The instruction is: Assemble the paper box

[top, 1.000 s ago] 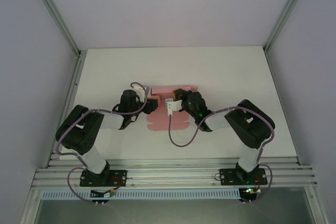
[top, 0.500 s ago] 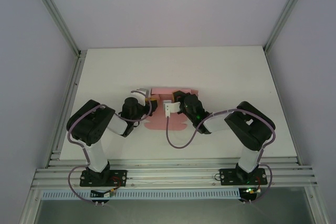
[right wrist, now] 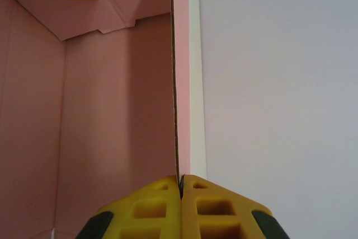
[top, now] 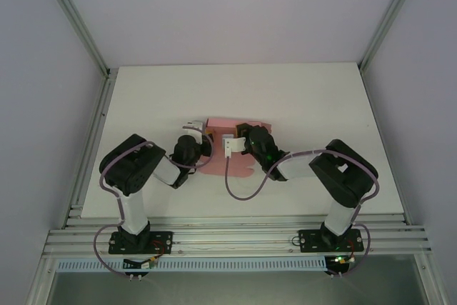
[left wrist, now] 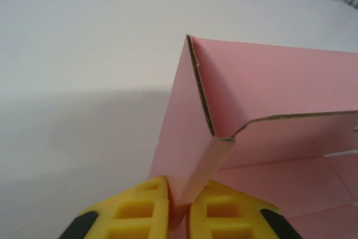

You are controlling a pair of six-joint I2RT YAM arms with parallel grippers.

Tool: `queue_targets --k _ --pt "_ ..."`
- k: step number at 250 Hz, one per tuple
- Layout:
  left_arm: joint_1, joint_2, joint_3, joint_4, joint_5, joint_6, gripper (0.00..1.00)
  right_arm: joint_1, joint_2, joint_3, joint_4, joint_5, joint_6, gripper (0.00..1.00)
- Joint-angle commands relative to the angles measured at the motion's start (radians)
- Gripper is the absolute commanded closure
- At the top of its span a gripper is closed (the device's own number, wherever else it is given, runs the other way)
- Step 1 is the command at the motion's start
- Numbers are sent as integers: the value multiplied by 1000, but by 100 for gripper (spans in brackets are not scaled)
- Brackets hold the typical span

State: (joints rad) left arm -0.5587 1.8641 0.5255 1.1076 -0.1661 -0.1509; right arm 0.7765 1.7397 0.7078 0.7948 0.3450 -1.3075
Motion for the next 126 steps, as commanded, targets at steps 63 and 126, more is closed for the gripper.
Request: queue_targets --k 63,126 --pt "-72 -29 130 -257 -456 -176 100 33 -79 7 -295 -67 117 100" --pt "-129 -29 222 -482 -717 -190 100 34 -110 4 -353 -76 193 100"
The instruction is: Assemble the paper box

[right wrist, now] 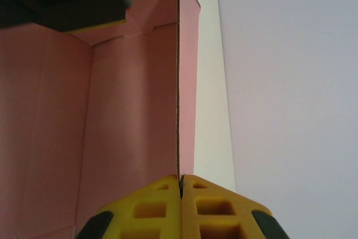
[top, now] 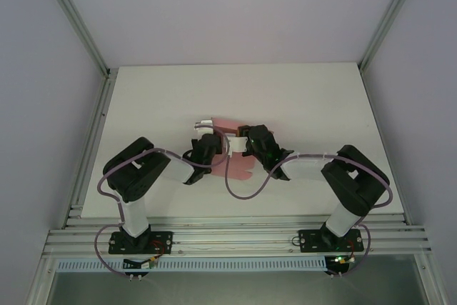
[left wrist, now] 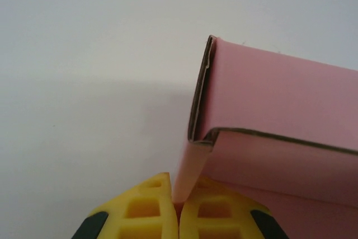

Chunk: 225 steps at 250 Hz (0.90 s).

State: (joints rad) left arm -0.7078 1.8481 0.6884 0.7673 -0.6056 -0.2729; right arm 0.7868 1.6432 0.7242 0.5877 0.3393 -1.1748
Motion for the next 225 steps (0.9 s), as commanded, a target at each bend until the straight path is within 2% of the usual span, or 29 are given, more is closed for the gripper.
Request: queue_targets --k 1,24,38,56,76,101,116,143,155,180,225 --pt "20 -13 61 -146 -278 -72 100 24 -13 -12 -146 -71 61 100" --pt "19 -16 75 -210 -303 -135 100 25 -8 -9 -149 -65 56 100" --pt "10 -9 110 -299 -387 -174 100 27 -11 -7 -157 -67 60 100" --pt "6 -8 149 -397 -431 -228 100 27 -15 -3 -166 -72 77 100" --pt "6 -9 155 -418 -421 -277 100 29 -14 1 -174 -74 87 100" --pt "5 18 214 -521 -421 -311 100 30 -9 7 -182 -74 100 100" --pt "5 29 207 -469 -367 -275 100 31 -7 13 -194 -80 109 100" --pt "6 25 112 -222 -232 -180 100 30 -6 25 -202 -85 124 100" --pt "8 25 106 -206 -201 -158 100 30 -7 27 -198 -86 129 100" --pt "13 28 98 -185 -145 -106 90 30 -10 36 -212 -101 138 100" --pt "21 -5 56 -168 -123 -104 83 29 -11 37 -227 -94 142 100"
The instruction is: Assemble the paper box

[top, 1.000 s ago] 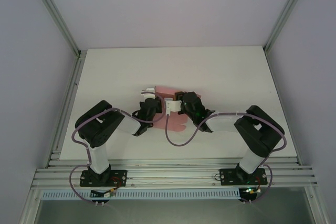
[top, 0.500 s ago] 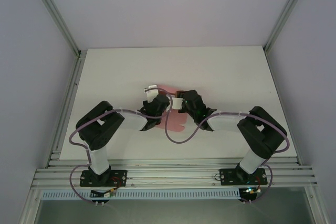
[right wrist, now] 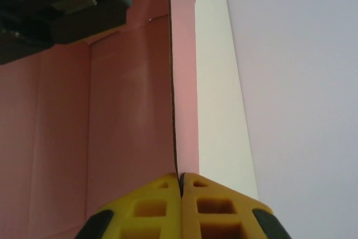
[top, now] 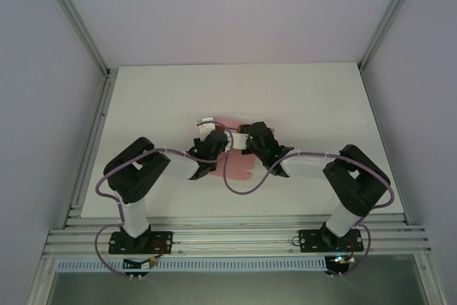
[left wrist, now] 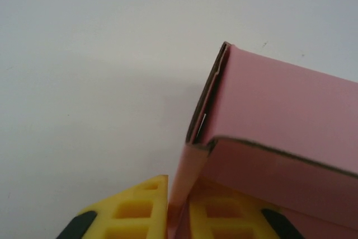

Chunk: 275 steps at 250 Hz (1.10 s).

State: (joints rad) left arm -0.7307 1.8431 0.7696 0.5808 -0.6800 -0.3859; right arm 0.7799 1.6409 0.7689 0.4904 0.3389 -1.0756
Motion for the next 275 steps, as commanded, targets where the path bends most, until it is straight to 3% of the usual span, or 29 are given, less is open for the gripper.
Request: queue_targets --k 1,33,106,152,196,235,275 --pt "44 -1 -26 18 -49 9 82 37 -9 -8 -130 -94 42 100" --pt "67 -30 -64 56 -5 12 75 36 -15 -7 -140 -94 48 100" --pt "158 -70 -153 202 218 43 55 37 -18 -6 -166 -92 46 100" --pt "169 -65 -170 272 309 119 44 37 -17 -1 -186 -92 46 100" --pt "171 -32 -143 304 360 147 44 36 -18 2 -200 -97 48 100" --pt "171 -34 -115 283 355 160 69 36 -22 4 -207 -88 48 100" --pt "168 -53 -127 258 325 153 76 35 -13 6 -203 -72 51 100"
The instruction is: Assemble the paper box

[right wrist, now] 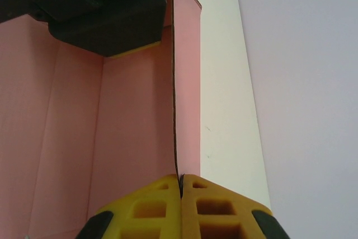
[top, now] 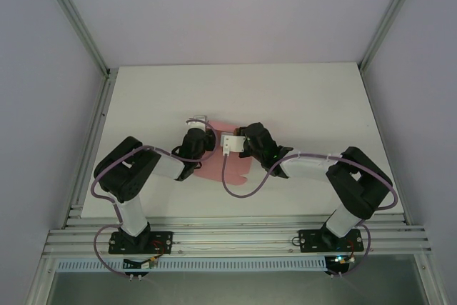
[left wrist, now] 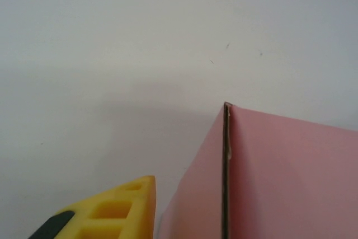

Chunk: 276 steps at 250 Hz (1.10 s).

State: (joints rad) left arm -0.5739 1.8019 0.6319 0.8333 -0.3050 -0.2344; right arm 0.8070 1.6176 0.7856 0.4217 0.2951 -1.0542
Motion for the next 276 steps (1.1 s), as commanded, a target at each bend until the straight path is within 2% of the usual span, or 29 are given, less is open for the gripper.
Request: queue_targets --k 1,17,54,62,84,96,112,130,134,144,149,167,190,209,232,250,263,276 --pt "12 -12 11 6 -51 2 76 8 11 -11 -135 -26 30 100" --pt "12 -22 -2 7 -60 0 78 6 13 -9 -126 -15 35 100" --pt "11 -46 -21 13 -77 0 90 1 -1 33 -131 2 131 100" --pt "11 -51 -24 15 -78 -2 92 3 -9 48 -138 1 159 96" --pt "10 -66 -28 19 -86 -12 100 -6 -41 86 -133 -6 243 67" --pt "11 -74 -31 22 -90 -20 100 -11 -63 106 -124 -9 285 52" --pt "11 -86 -36 27 -88 -32 100 -18 -99 130 -122 -14 339 50" --pt "12 -99 -48 43 -89 -60 100 -26 -148 149 -114 -19 399 35" --pt "12 -102 -50 47 -89 -67 100 -28 -161 152 -115 -22 413 30" --pt "12 -110 -55 53 -88 -81 100 -33 -192 159 -111 -22 449 7" --pt "12 -115 -59 55 -87 -89 100 -34 -208 161 -109 -21 471 1" --pt "15 -138 -65 46 -79 -127 100 -39 -277 164 -118 -22 548 0" --pt "37 -182 -82 45 -8 -221 100 -51 -372 179 -158 13 710 0" --pt "83 -216 -113 86 89 -351 100 -87 -445 224 -290 65 942 0" --pt "158 -222 -163 226 248 -506 100 -187 -517 266 -496 68 1309 0" --pt "205 -204 -204 389 344 -595 100 -301 -562 260 -612 -55 1543 0" --pt "223 -187 -220 503 416 -626 100 -385 -589 223 -611 -201 1641 0" --pt "230 -192 -199 488 464 -646 100 -454 -602 173 -559 -347 1719 0"
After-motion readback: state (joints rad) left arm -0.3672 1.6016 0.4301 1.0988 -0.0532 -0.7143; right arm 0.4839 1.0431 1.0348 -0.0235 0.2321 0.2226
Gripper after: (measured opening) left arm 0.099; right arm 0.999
